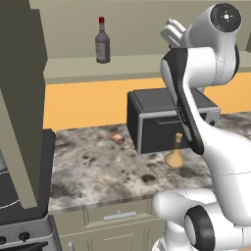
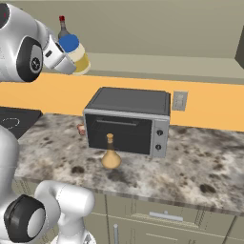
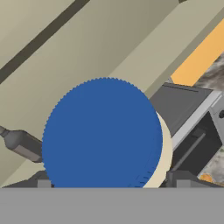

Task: Pick the oil and vinegar bottle and mayonnaise from the counter and place them in the cabinet.

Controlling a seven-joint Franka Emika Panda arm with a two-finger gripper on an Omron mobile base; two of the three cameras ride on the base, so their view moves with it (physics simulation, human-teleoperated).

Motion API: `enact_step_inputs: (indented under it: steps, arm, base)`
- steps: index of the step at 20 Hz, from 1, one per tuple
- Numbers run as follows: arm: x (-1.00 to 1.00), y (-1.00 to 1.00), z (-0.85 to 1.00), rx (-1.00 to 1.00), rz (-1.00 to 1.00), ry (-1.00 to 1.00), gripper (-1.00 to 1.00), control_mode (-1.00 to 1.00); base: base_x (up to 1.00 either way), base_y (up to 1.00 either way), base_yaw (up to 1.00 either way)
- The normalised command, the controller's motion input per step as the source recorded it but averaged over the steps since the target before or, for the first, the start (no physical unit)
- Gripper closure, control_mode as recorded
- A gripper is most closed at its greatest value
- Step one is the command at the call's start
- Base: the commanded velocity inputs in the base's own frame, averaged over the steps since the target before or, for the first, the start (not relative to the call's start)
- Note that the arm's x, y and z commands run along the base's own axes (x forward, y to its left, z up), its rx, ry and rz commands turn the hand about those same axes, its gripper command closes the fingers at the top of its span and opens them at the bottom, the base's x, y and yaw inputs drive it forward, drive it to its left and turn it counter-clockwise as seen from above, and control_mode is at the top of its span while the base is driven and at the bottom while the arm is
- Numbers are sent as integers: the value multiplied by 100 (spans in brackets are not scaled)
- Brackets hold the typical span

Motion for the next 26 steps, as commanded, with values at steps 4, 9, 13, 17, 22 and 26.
enact_step_inputs:
  steps: [4, 9, 13, 17, 22, 26]
  arm:
    - [37, 0, 0, 2, 1, 0, 100, -100]
    - [37, 0, -5, 0, 0, 0, 100, -100]
    - [39, 0, -30, 0, 0, 0, 100, -100]
    - [32, 0, -37, 0, 0, 0, 100, -100]
    - [30, 0, -25, 0, 0, 0, 100, -100]
    - [27, 0, -7, 0, 0, 0, 100, -100]
  base:
    - [0, 0, 0]
    - [0, 0, 0]
    - [0, 0, 0]
    - [0, 0, 0]
    - [0, 0, 0]
    - [0, 0, 0]
